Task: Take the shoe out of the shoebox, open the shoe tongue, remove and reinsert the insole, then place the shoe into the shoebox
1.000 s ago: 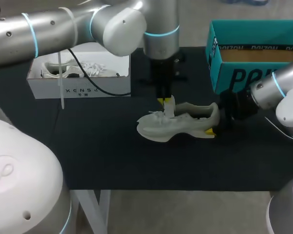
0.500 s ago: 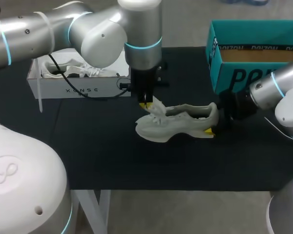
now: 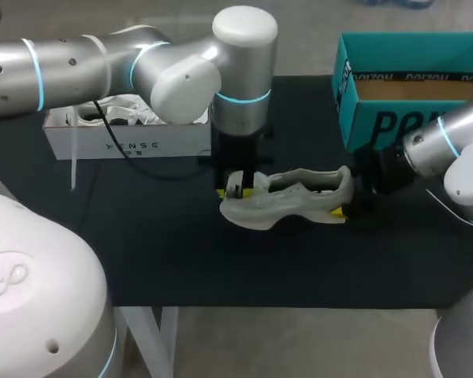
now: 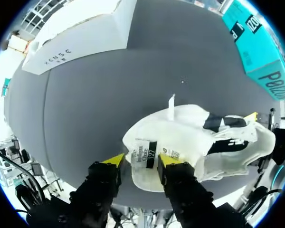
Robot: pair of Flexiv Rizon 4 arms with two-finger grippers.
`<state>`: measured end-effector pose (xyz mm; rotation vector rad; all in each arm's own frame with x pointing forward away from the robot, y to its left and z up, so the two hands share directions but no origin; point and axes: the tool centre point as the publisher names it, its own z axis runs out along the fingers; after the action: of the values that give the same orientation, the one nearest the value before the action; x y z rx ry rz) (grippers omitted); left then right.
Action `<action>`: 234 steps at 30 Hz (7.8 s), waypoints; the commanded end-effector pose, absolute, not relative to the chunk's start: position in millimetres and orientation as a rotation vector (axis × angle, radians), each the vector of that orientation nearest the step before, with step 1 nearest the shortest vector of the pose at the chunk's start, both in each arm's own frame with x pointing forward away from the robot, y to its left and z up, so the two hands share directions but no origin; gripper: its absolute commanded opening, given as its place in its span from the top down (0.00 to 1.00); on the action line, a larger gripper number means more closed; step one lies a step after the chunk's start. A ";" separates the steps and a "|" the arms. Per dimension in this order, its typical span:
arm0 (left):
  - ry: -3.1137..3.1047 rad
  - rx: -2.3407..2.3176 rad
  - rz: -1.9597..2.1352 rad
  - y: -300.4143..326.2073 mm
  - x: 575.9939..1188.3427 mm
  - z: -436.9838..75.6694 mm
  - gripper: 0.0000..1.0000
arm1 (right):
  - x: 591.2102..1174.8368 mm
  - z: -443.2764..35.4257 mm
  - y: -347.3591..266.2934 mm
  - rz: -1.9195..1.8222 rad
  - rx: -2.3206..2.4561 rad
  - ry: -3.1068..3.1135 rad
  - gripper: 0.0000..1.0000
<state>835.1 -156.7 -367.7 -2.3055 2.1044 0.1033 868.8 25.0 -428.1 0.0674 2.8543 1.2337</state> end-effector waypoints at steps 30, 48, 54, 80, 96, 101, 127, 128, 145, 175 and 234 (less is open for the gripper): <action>3.257 -0.509 -0.090 -158.8 866.9 -227.6 0.00 | 869.1 -429.3 24.7 1.231 0.067 2.854 1.00; 3.148 -0.041 -0.163 -200.0 859.3 -208.6 1.00 | 869.1 -429.3 24.7 1.231 0.067 2.854 1.00; 3.148 -0.041 -0.163 -200.0 859.3 -208.6 1.00 | 869.1 -429.3 24.7 1.231 0.067 2.854 1.00; 3.125 0.152 -0.179 -294.2 857.6 -296.9 1.00 | 869.1 -429.3 24.7 1.231 0.067 2.854 1.00; 3.149 0.215 -0.185 -312.0 846.8 -342.0 1.00 | 869.1 -429.3 24.7 1.231 0.067 2.854 1.00; 3.179 0.201 -0.165 -312.4 849.2 -357.0 1.00 | 869.1 -429.3 24.7 1.231 0.067 2.854 1.00; 3.217 0.182 -0.188 -292.5 845.2 -358.9 1.00 | 869.1 -429.3 24.7 1.231 0.067 2.854 1.00; 3.213 0.188 -0.184 -292.6 845.8 -357.5 1.00 | 869.1 -429.3 24.7 1.231 0.067 2.854 1.00; 3.243 0.215 -0.101 -302.6 860.1 -386.5 1.00 | 869.1 -429.3 24.7 1.231 0.067 2.854 1.00; 3.173 0.250 0.068 -289.5 829.8 -406.6 0.72 | 869.1 -429.3 24.7 1.231 0.067 2.854 1.00; 3.180 -0.119 -0.429 -239.4 851.2 -365.3 1.00 | 869.1 -429.3 24.7 1.231 0.067 2.854 1.00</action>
<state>851.9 -246.9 -374.7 -0.1358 3.1763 -0.3820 869.1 26.6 -428.2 0.0677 2.8542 1.2334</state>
